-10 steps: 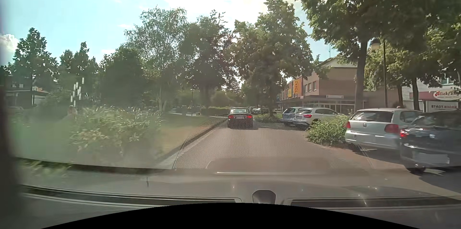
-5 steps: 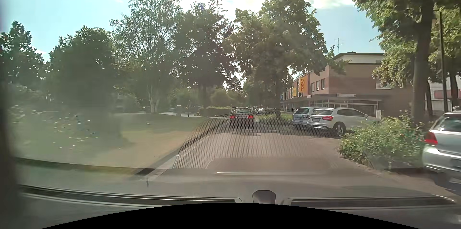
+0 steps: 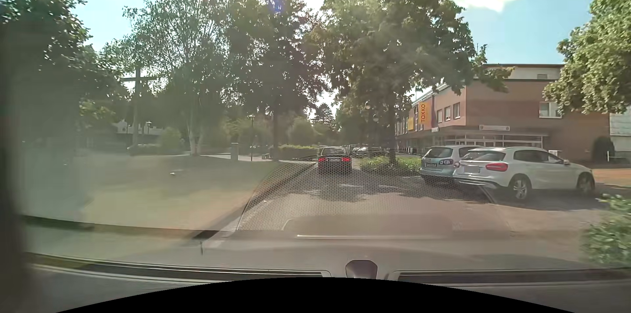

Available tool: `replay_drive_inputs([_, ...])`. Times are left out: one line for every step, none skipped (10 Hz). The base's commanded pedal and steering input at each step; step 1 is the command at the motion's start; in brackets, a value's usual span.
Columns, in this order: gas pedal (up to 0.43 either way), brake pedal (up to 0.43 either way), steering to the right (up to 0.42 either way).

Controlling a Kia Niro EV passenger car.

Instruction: Follow the waypoints while adhering to traffic rules and regulations

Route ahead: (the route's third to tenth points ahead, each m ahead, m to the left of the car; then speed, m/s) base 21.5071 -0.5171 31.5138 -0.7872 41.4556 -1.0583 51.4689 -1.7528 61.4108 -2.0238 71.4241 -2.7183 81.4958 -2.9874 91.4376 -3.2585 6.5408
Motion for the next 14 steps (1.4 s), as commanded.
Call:
replay_drive_inputs([0.138,0.006,-0.009])
replay_drive_inputs([0.138,0.006,-0.010])
replay_drive_inputs([0.138,0.006,-0.010])
replay_drive_inputs([0.138,0.006,-0.009])
replay_drive_inputs([0.138,0.006,-0.009])
replay_drive_inputs([0.138,0.006,-0.009])
replay_drive_inputs([0.138,0.006,-0.009])
replay_drive_inputs([0.138,0.006,-0.008])
replay_drive_inputs([0.138,0.006,-0.008])
replay_drive_inputs([0.138,0.006,-0.007])
replay_drive_inputs([0.138,0.006,-0.004])
replay_drive_inputs([0.138,0.006,0.003])
replay_drive_inputs([0.138,0.006,0.008])
replay_drive_inputs([0.138,0.006,0.015])
